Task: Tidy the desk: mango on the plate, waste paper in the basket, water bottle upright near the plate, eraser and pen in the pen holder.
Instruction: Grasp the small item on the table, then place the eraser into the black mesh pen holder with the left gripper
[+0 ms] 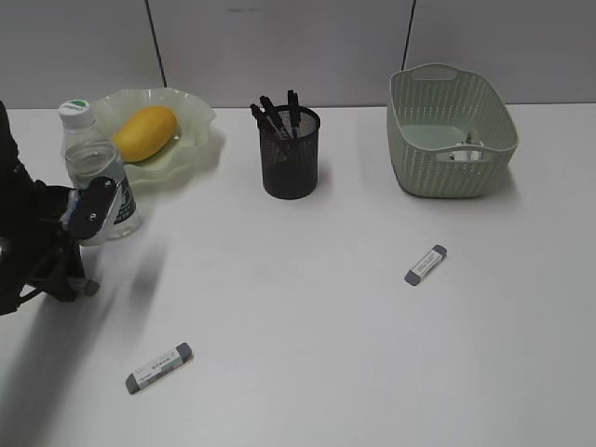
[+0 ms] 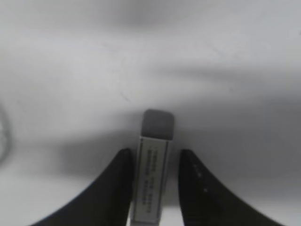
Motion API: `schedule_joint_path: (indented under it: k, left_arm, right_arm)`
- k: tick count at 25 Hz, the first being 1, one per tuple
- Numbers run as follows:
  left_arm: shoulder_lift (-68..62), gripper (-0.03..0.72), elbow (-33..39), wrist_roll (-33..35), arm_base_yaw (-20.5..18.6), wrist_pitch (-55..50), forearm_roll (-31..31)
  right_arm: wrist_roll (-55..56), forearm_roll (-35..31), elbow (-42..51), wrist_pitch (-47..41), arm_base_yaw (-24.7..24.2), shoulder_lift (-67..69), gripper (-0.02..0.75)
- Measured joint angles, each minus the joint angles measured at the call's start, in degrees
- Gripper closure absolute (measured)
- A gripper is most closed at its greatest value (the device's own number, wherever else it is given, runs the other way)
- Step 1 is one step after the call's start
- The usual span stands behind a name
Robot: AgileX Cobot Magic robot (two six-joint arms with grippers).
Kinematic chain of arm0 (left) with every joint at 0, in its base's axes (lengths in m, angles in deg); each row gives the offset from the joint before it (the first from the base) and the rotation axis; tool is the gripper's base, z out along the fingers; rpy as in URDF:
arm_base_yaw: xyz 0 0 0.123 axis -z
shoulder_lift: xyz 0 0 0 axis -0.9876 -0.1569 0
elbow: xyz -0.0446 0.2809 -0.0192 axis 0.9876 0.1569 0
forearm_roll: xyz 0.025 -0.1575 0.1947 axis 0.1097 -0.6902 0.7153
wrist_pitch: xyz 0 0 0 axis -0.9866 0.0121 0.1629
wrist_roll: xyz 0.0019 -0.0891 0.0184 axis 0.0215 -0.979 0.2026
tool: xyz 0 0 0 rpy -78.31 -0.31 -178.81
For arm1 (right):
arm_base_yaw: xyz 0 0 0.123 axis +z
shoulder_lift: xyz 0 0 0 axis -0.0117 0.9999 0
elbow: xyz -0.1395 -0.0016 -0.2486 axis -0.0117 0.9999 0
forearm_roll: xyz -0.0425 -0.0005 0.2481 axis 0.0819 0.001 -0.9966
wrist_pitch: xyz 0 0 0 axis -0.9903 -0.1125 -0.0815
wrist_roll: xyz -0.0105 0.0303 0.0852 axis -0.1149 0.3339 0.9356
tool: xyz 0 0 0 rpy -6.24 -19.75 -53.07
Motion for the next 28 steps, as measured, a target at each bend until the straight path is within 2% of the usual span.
schedule_joint_path:
  k: [3, 4, 11, 20, 25, 28]
  left_arm:
    - [-0.14, 0.520, -0.25, -0.18, 0.00, 0.23, -0.40]
    - [-0.14, 0.537, -0.25, -0.41, 0.00, 0.30, -0.40]
    - [0.29, 0.536, -0.27, -6.67, 0.23, 0.37, -0.40]
    - [9.39, 0.536, 0.06, -29.90, 2.48, -6.96, -0.44]
    - [15.12, 0.536, 0.06, -34.78, 5.00, -14.93, -1.04]
    - [18.69, 0.536, 0.13, -38.95, 6.90, -18.65, -4.73]
  right_arm:
    - [0.00, 0.00, 0.00, 0.00, 0.00, 0.00, 0.228]
    - [0.00, 0.00, 0.00, 0.00, 0.00, 0.00, 0.228]
    - [0.00, 0.00, 0.00, 0.00, 0.00, 0.00, 0.228]
    - [0.00, 0.00, 0.00, 0.00, 0.00, 0.00, 0.228]
    - [0.00, 0.00, 0.00, 0.00, 0.00, 0.00, 0.228]
    - [0.00, 0.00, 0.00, 0.00, 0.00, 0.00, 0.228]
